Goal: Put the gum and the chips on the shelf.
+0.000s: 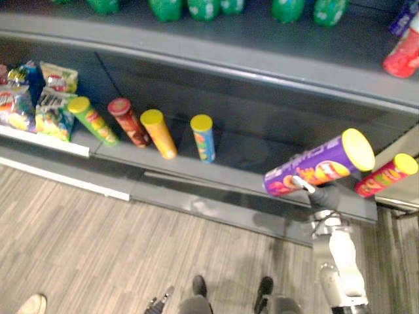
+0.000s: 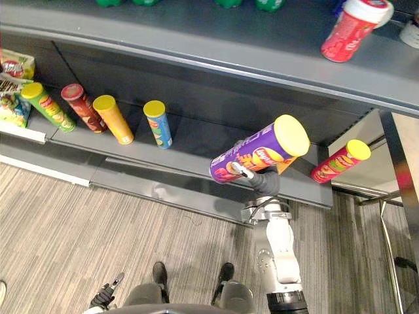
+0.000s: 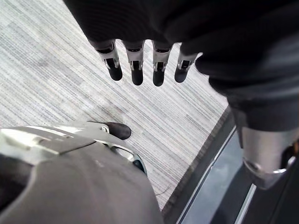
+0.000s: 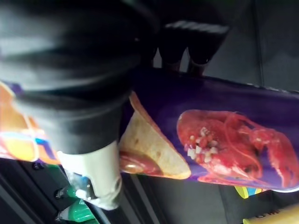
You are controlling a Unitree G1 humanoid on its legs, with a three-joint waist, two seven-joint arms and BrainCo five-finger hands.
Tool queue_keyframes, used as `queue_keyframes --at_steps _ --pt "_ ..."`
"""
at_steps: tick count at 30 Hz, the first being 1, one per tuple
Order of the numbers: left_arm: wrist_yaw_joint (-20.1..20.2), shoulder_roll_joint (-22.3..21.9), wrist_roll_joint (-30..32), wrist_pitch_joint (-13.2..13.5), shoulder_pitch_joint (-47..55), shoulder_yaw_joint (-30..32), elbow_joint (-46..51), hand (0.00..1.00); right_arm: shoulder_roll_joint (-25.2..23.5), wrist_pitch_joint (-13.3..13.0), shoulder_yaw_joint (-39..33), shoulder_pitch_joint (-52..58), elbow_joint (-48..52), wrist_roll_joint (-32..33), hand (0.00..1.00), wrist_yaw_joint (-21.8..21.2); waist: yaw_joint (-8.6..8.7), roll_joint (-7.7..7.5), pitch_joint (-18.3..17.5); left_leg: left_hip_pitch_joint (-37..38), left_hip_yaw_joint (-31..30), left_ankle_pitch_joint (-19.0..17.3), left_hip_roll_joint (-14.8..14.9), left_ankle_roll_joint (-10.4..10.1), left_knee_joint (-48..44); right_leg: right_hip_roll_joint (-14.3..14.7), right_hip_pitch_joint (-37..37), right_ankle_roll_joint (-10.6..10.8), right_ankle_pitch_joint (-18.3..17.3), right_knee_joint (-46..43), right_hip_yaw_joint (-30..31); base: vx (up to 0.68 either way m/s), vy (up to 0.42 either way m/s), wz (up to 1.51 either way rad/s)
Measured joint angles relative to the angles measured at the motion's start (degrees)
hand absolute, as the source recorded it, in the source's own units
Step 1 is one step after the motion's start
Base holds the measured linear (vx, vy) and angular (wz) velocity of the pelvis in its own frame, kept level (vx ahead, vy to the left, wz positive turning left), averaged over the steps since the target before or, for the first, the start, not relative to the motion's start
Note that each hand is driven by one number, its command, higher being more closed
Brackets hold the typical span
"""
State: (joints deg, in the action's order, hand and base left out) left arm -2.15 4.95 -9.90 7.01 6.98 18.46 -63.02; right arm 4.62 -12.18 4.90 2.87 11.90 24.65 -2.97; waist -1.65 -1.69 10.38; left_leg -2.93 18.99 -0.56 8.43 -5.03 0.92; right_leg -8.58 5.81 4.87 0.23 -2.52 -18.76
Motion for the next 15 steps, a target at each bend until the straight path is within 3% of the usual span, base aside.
queue_keyframes --at_steps 8,13,15 --pt "-1.4 0.0 1.8 0.3 -0.4 -0.7 -0.2 0.0 0.0 -0.3 6.5 1.0 1.0 -4.5 1.0 0.0 1.48 0.23 -0.7 1.1 2.7 0.5 -0.9 0.2 2.1 0.3 -0.1 0.3 2.4 3.5 2.2 0.01 0.012 -0.17" --pt "-2.3 0.3 1.8 0.7 -1.5 -3.8 -0.2 0.0 0.0 -0.2 16.8 -1.5 -6.5 -5.2 1.0 -0.2 1.15 0.27 -0.8 1.0 2.4 0.7 -0.9 0.0 2.0 0.2 -0.1 0.2 2.5 3.5 2.1 0.0 0.0 0.0" --pt "-3.0 0.4 1.9 1.3 -2.6 -5.3 -0.1 0.0 -0.1 0.3 20.1 -4.2 -11.4 -7.7 1.0 0.0 0.09 0.4 -0.7 0.6 2.2 0.9 -1.0 0.1 1.9 0.1 0.1 0.2 2.7 3.5 1.9 -0.04 -0.014 0.09"
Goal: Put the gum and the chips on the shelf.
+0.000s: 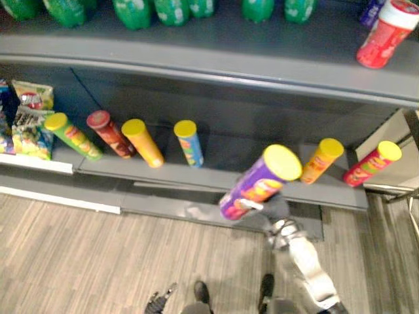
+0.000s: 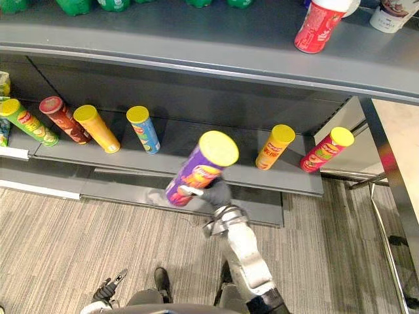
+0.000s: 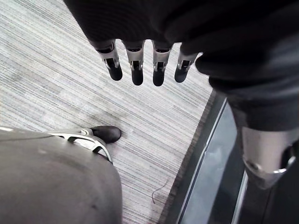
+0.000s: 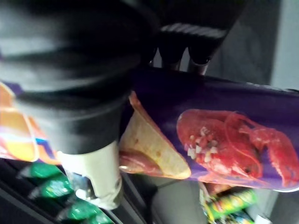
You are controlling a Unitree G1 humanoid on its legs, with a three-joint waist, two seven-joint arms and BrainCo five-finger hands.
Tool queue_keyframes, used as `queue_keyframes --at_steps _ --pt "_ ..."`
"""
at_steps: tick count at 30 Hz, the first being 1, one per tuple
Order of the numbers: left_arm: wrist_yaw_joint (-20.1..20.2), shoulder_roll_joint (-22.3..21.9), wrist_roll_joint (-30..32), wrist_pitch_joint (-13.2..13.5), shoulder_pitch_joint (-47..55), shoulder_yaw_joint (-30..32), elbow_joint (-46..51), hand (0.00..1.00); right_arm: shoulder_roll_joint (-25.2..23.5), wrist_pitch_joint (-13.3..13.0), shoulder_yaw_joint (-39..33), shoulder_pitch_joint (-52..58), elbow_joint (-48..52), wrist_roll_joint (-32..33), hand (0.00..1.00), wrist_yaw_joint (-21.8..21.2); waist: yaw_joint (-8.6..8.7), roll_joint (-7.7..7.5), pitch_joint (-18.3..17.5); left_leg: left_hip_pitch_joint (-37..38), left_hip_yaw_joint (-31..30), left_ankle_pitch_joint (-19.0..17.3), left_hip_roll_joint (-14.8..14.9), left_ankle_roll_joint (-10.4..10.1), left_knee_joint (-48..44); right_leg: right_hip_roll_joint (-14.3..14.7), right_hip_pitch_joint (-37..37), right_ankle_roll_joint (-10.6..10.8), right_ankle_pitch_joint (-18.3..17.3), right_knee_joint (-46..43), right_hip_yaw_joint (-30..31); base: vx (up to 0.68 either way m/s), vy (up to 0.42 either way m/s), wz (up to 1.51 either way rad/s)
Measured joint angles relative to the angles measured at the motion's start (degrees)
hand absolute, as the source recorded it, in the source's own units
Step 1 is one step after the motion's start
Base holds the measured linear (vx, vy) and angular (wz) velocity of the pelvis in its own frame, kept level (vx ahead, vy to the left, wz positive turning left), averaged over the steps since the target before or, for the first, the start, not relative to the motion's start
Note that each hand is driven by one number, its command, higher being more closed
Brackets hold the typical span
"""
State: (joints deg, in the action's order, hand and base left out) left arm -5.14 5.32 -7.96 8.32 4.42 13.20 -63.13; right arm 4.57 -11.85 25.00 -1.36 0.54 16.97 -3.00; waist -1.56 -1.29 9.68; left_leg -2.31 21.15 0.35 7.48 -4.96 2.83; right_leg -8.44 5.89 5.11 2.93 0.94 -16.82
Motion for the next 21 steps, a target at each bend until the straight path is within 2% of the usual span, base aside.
queue_keyframes --at_steps 3,6,8,9,12,16,19,21 --pt "-1.4 -0.6 0.0 0.7 -1.0 -2.9 2.8 0.0 -0.4 0.3 1.3 -6.4 -5.7 -3.8 1.0 1.1 -0.52 0.51 0.3 -2.3 -1.8 1.1 -0.4 0.4 0.0 -0.5 1.2 0.0 0.4 -0.2 -1.7 -0.07 -0.009 0.27" --pt "-2.4 -2.6 -0.3 1.1 -2.2 -5.9 4.7 0.0 -1.8 0.4 -0.4 -13.3 -11.1 -7.7 1.0 5.1 -1.73 1.85 1.4 -3.7 -3.0 1.7 -0.8 0.8 -0.2 -1.1 2.2 0.0 0.6 -1.0 -2.5 -0.09 0.01 0.22" --pt "-3.5 -2.9 -0.8 1.5 -2.9 -8.1 7.7 0.0 -2.5 0.3 -2.6 -18.9 -13.8 -10.1 1.0 8.2 -2.96 3.19 3.6 -4.9 -3.8 2.0 -0.9 1.2 -0.9 -1.5 3.1 0.0 0.6 -2.1 -3.1 -0.1 0.017 0.18" --pt "-3.6 -2.9 -0.9 1.6 -3.1 -8.8 8.5 0.0 -2.7 0.3 -3.4 -20.3 -14.4 -10.7 1.0 9.1 -3.05 3.51 4.2 -5.4 -4.3 2.1 -0.9 1.3 -1.1 -1.6 3.4 0.0 0.6 -2.3 -3.3 -0.1 0.009 0.19" --pt "-3.8 -2.9 -0.9 2.6 -4.3 -12.0 11.7 0.0 -4.1 0.4 -8.1 -28.2 -20.0 -15.0 1.0 14.4 -3.74 4.49 7.3 -7.5 -5.7 3.1 -1.0 1.2 -1.1 -2.0 5.5 -0.4 0.4 -4.2 -4.7 -0.09 0.008 0.25" --pt "-4.7 -2.9 -1.1 2.9 -6.3 -15.1 14.3 0.0 -4.6 1.6 -14.7 -36.6 -25.7 -19.5 1.0 20.0 -5.08 4.85 10.8 -8.8 -6.5 4.4 -1.2 1.5 -1.1 -2.8 7.6 -1.1 -0.2 -7.1 -5.4 -0.04 0.009 0.13" --pt "-5.1 -2.8 -3.2 3.2 -7.9 -16.3 17.0 0.0 -4.3 2.4 -21.8 -44.0 -29.3 -20.8 1.0 23.8 -5.34 6.01 12.8 -11.1 -7.8 5.3 -1.6 2.0 -1.9 -3.7 9.5 -1.3 -0.6 -9.1 -6.4 -0.06 0.027 0.21" --pt "-5.3 -2.8 -4.3 3.6 -8.9 -17.0 17.9 0.0 -3.1 3.1 -25.6 -48.6 -31.5 -21.6 1.0 26.5 -6.18 6.86 14.3 -11.8 -8.2 5.6 -1.9 2.1 -2.1 -4.3 10.3 -1.4 -0.7 -10.1 -6.6 -0.03 0.023 0.09"
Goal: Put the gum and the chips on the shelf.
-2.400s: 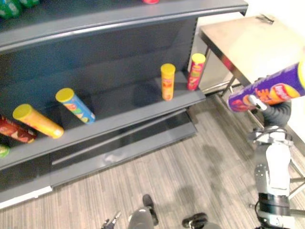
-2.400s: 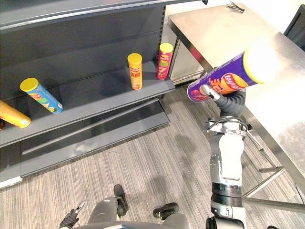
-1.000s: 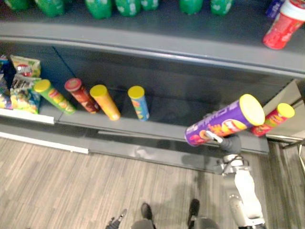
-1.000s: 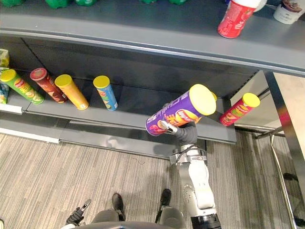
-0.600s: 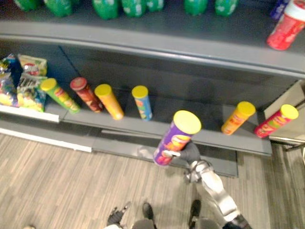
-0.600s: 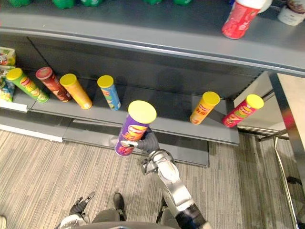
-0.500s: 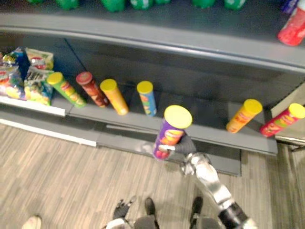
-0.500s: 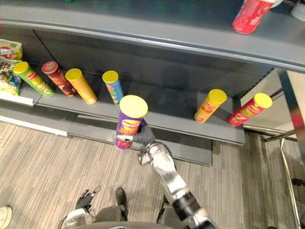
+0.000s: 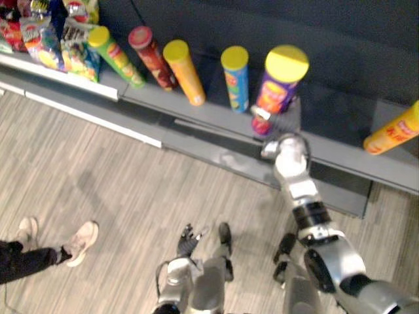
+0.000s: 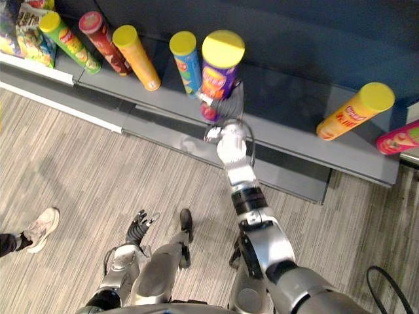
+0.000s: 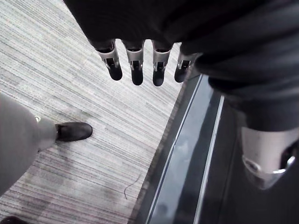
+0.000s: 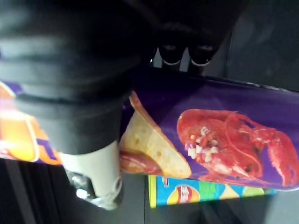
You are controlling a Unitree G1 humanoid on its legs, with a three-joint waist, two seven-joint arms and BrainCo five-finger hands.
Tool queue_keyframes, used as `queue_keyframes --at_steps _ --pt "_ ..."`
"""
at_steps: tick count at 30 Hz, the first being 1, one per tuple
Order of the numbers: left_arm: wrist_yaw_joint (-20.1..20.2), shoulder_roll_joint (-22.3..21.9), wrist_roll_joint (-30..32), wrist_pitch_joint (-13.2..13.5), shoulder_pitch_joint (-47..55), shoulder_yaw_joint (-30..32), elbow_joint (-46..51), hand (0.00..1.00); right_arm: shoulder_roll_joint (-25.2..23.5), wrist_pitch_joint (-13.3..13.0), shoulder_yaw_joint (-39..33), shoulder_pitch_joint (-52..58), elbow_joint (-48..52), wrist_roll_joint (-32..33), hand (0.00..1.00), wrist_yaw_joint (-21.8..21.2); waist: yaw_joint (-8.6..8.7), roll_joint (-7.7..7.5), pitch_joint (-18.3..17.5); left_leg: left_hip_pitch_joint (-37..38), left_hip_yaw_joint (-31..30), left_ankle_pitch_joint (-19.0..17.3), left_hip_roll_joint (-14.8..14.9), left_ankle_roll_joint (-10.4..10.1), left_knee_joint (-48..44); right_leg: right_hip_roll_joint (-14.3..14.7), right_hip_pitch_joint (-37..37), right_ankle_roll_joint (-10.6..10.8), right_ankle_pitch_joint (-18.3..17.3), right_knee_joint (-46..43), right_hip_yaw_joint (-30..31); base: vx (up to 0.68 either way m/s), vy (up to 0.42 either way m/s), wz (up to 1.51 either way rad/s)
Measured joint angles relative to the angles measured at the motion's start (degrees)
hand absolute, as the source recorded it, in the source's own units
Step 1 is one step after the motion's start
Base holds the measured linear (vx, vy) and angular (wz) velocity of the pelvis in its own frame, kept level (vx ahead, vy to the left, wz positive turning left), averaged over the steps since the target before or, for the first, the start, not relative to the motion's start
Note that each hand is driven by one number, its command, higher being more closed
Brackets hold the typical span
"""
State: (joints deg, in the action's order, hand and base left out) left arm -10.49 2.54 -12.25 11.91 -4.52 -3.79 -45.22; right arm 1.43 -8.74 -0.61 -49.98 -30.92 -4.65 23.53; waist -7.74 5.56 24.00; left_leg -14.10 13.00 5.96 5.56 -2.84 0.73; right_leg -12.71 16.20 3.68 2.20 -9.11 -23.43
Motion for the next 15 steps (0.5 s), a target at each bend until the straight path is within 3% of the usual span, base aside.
queue_keyframes --at_steps 6,15 --pt "-0.5 0.2 -1.2 0.2 -2.1 -2.4 0.5 0.0 3.3 1.1 -7.8 -7.7 -4.0 -2.2 1.0 5.3 -1.15 2.12 1.7 -3.8 -2.6 1.5 -0.3 0.1 0.1 -0.8 3.0 -0.5 -0.4 -2.1 -2.4 -0.03 0.009 0.21" --pt "0.1 0.3 -3.3 0.8 -3.3 -5.5 2.3 0.0 8.5 2.6 -10.3 -10.5 -7.0 -4.4 1.0 9.9 -3.21 4.97 3.2 -7.8 -3.1 2.9 -0.4 0.2 0.0 -1.7 7.8 -1.2 -1.0 -5.0 -2.7 -0.01 -0.017 0.04"
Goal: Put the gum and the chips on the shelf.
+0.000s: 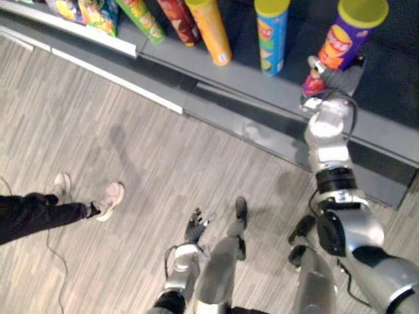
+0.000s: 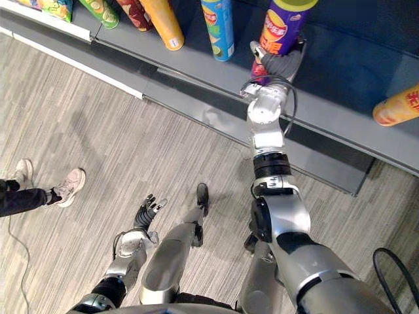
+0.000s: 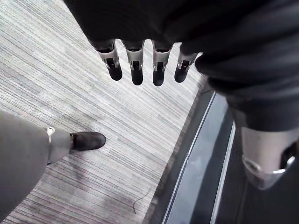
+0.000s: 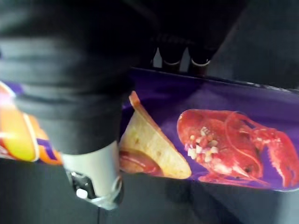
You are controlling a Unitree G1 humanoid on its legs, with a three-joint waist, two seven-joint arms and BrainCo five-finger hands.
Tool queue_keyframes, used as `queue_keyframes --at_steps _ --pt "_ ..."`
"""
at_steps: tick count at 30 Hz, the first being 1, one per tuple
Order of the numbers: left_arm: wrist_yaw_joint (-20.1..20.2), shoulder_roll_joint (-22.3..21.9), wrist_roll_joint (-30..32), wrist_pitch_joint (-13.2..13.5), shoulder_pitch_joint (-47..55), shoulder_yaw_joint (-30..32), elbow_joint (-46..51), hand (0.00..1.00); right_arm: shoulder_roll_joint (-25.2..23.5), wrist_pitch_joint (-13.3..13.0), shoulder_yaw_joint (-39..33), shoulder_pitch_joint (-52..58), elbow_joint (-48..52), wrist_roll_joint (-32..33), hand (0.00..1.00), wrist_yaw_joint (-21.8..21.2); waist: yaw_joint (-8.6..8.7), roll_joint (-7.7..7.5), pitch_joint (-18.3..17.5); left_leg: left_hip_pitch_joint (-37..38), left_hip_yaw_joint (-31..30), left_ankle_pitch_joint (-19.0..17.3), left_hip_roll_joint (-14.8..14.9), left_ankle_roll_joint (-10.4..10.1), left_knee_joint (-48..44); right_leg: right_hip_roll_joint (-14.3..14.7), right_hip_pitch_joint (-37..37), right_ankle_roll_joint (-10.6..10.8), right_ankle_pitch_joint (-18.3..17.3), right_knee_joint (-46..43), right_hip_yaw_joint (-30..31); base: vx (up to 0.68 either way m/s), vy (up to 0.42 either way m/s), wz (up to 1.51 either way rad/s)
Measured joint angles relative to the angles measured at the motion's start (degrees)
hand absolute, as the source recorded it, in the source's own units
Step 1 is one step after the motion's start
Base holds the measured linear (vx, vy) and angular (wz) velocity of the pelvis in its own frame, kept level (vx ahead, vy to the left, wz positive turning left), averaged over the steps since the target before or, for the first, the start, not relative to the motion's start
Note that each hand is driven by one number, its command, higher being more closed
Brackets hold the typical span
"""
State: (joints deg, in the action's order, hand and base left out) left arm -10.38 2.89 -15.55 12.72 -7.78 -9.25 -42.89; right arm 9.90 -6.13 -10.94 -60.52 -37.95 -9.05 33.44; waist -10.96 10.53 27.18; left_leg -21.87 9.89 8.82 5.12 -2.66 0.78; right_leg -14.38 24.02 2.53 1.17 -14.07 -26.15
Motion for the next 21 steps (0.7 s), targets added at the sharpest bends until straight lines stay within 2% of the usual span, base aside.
queue_keyframes --at_steps 6,8,10,15,21 --pt "0.8 0.1 0.0 0.6 -1.5 -1.9 0.2 0.0 2.0 0.3 -2.3 -0.3 -2.4 0.0 1.0 0.7 -0.08 1.43 0.6 -3.0 -0.9 0.9 0.1 0.1 -0.1 -0.2 3.2 -0.3 -0.2 -1.3 -0.3 -0.01 -0.04 0.04" --pt "1.1 0.1 0.0 0.6 -1.5 -2.1 0.3 0.0 2.2 -0.7 -2.4 -0.6 -2.9 -0.1 1.0 0.9 -0.2 1.69 0.8 -3.5 -0.8 1.0 0.0 0.1 -0.1 -0.6 4.2 -0.5 -0.6 -2.3 -0.1 -0.01 -0.043 -0.01" --pt "1.5 0.1 0.0 0.6 -1.6 -2.2 0.5 0.0 2.3 -0.6 -2.7 -1.0 -3.0 0.0 1.0 1.0 -0.2 1.7 0.8 -3.9 -0.8 1.1 -0.1 0.1 -0.2 -0.8 5.0 -0.6 -1.0 -3.1 0.0 -0.01 -0.041 0.01" --pt "1.9 0.1 0.0 0.6 -1.5 -2.2 2.1 0.0 2.7 -2.7 -2.9 -1.1 -2.3 -0.1 1.0 1.1 -0.21 1.7 0.8 -5.7 -0.2 1.2 0.0 0.0 -0.7 -1.6 7.6 -0.9 -2.3 -5.9 0.1 -0.01 -0.05 0.04" --pt "2.0 0.0 0.0 0.9 -1.4 -2.1 5.0 0.0 2.7 -2.8 -4.0 -1.0 0.0 -0.1 1.0 1.7 -0.14 1.7 0.8 -6.9 2.8 1.4 0.6 0.0 -1.0 -2.8 9.8 -0.6 -4.0 -8.3 0.1 -0.01 -0.045 0.05"
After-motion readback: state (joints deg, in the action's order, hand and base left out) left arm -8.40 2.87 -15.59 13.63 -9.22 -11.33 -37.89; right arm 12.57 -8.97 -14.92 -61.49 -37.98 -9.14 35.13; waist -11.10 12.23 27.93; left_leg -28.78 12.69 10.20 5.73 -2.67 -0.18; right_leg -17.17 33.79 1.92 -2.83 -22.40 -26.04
